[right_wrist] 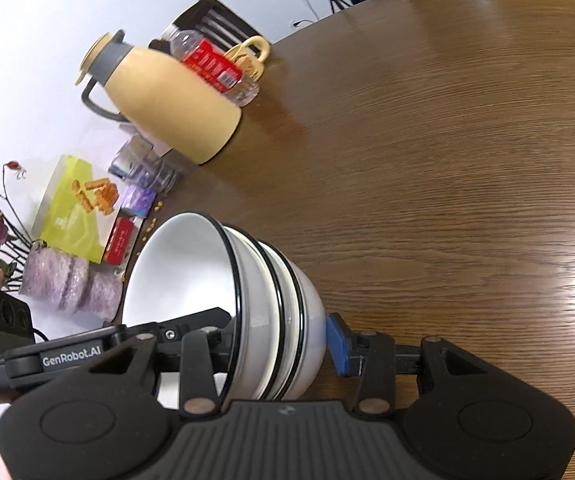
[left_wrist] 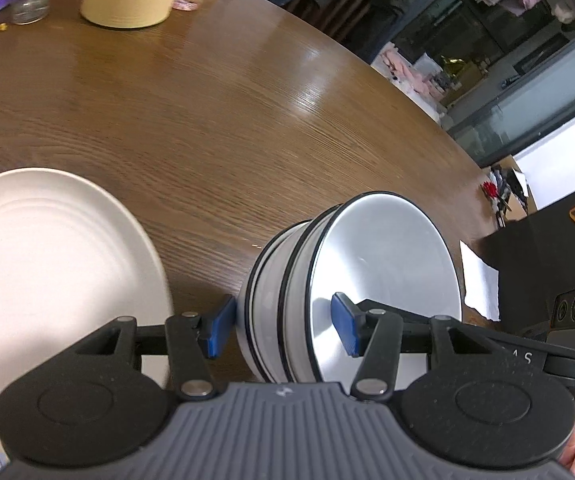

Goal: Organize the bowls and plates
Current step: 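Carry the bowl stack with both grippers over the cream plate stack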

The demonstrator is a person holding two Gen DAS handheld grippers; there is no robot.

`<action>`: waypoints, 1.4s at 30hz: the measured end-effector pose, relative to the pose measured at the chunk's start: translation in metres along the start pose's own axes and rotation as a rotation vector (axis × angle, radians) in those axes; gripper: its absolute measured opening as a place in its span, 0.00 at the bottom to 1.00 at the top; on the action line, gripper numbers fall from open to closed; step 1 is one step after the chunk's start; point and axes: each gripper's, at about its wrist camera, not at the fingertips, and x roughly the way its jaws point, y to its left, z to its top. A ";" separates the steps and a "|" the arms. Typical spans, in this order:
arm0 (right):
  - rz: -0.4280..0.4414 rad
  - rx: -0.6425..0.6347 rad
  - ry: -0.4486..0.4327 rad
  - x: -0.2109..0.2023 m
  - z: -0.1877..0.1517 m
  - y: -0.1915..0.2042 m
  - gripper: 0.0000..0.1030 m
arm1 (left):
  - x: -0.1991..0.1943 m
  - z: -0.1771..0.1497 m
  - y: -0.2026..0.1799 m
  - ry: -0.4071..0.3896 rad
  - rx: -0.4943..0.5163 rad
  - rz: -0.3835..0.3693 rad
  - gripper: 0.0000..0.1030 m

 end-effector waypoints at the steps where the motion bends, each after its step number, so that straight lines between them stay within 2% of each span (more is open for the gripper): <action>1: 0.001 -0.004 0.003 0.003 0.000 0.004 0.40 | -0.003 0.000 0.004 -0.003 -0.005 0.001 0.51; 26: 0.032 -0.064 0.075 0.070 -0.009 0.080 0.40 | -0.052 0.004 0.091 -0.046 -0.091 0.043 0.51; 42: 0.032 -0.067 0.112 0.111 -0.019 0.112 0.40 | -0.061 0.006 0.135 -0.039 -0.124 0.060 0.51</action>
